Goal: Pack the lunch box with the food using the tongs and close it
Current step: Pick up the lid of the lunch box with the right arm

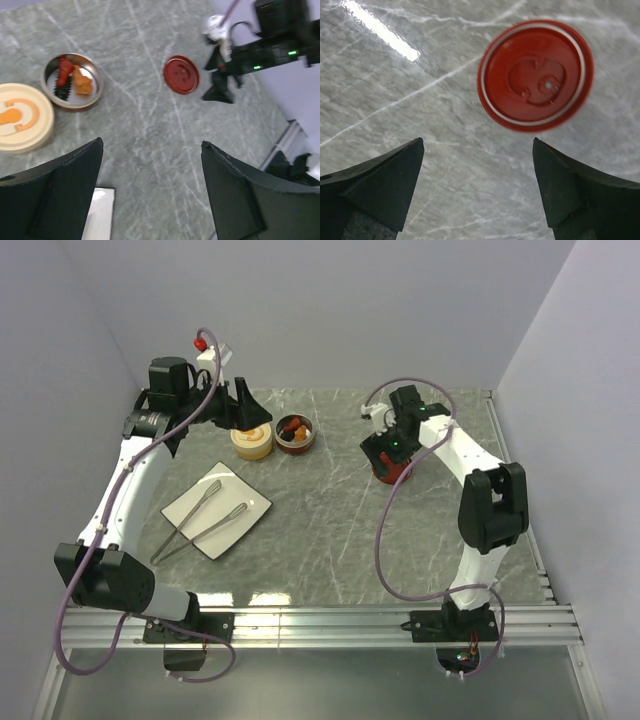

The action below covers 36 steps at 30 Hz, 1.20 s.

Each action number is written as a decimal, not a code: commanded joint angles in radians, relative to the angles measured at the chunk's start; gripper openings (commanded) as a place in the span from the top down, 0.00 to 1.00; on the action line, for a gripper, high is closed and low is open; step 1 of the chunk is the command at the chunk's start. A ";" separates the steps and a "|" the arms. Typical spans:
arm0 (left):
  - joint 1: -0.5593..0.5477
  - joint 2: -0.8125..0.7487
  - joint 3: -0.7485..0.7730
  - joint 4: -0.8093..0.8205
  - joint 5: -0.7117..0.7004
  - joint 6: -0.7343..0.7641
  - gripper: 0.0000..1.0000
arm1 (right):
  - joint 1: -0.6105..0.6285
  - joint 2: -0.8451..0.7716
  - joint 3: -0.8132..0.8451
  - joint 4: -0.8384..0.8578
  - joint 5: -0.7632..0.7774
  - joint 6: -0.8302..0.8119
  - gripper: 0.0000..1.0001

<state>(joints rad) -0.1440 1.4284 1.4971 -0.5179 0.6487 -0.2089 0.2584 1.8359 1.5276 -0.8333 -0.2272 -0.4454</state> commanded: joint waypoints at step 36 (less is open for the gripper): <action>0.012 -0.054 -0.031 0.079 0.269 -0.030 0.18 | 0.085 0.237 -0.023 0.123 0.060 -0.053 0.71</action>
<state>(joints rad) -0.1341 1.4033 1.4601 -0.4767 0.8932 -0.2302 0.3481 2.0434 1.4982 -0.7113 -0.1474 -0.5110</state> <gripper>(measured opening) 0.824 0.295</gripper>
